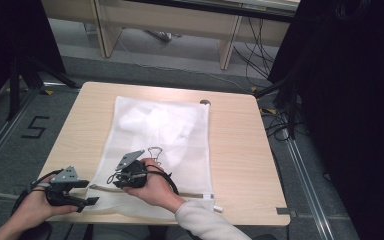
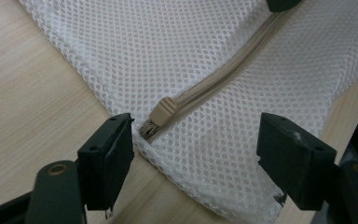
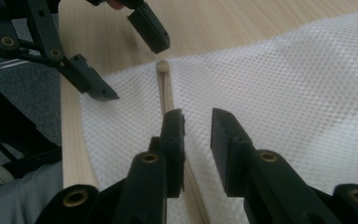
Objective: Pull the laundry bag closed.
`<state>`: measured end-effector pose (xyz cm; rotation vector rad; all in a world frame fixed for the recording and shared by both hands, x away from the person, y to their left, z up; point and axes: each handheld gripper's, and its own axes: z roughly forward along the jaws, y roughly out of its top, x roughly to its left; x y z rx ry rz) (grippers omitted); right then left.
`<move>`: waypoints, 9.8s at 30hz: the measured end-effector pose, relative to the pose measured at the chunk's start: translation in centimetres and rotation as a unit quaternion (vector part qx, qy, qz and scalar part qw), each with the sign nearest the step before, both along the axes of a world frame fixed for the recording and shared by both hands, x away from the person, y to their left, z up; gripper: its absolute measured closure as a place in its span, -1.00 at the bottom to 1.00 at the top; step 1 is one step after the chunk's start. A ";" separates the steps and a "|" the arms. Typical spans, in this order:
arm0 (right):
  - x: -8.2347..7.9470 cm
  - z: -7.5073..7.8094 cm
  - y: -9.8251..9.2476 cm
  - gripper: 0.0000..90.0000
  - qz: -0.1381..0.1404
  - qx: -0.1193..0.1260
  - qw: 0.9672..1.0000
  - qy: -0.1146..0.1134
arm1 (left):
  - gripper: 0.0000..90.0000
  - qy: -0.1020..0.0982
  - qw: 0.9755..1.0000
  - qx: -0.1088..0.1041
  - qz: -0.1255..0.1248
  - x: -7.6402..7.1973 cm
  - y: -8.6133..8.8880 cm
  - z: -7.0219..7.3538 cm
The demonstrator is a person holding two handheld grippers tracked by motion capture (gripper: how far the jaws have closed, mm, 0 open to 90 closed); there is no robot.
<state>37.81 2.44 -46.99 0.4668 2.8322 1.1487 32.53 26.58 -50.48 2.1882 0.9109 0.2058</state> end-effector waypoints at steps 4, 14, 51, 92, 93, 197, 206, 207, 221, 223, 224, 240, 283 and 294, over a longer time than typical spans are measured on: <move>0.2 -0.1 0.9 0.72 0.009 0.001 1.000 -0.002 | -0.41 0.003 1.000 -0.004 0.002 0.0 0.0 0.0; 0.4 -1.0 3.6 0.79 0.020 -0.002 1.000 0.009 | -0.41 0.004 1.000 -0.004 0.004 -0.1 0.0 0.0; 1.0 -3.3 7.9 0.82 0.035 -0.028 0.999 0.027 | -0.40 0.001 1.000 0.003 0.005 0.1 0.4 0.0; 0.4 0.6 5.8 0.83 0.041 0.006 0.999 0.007 | 0.35 0.044 0.997 -0.054 0.029 0.4 0.5 0.1; 0.4 0.6 5.8 0.83 0.041 0.006 0.999 0.007 | 0.37 0.046 0.997 -0.056 0.031 0.4 0.5 0.1; -0.5 -1.5 0.6 0.84 0.034 -0.048 0.998 0.012 | 0.90 0.044 0.992 -0.093 0.068 0.1 -0.2 1.0; -0.6 -1.5 0.5 0.84 0.033 -0.037 0.999 0.020 | 0.90 0.049 0.992 -0.095 0.066 0.1 -0.2 1.0; -0.6 -1.4 0.5 0.84 0.034 -0.039 0.998 0.020 | 0.90 0.045 0.991 -0.102 0.068 0.1 -0.2 0.9; -0.5 -1.4 -0.1 0.84 0.033 -0.044 0.998 0.023 | 0.90 0.052 0.991 -0.102 0.067 0.2 -0.1 0.8; -0.4 -1.4 -0.2 0.84 0.032 -0.045 0.998 0.024 | 0.89 0.053 0.991 -0.099 0.066 0.2 -0.1 0.8; -0.4 -1.4 -0.2 0.84 0.032 -0.045 0.998 0.024 | 0.90 0.053 0.992 -0.099 0.066 0.2 -0.1 0.8; -0.2 -1.0 -1.2 0.84 0.029 -0.047 0.998 0.024 | 0.89 0.054 0.992 -0.095 0.066 0.3 0.1 0.8; 0.1 -0.8 -2.9 0.84 0.026 -0.045 0.998 0.024 | 0.89 0.051 0.991 -0.098 0.077 0.3 0.1 0.7; 0.2 -0.7 -3.6 0.84 0.019 -0.046 0.998 0.030 | 0.89 0.050 0.991 -0.096 0.077 0.3 0.1 0.7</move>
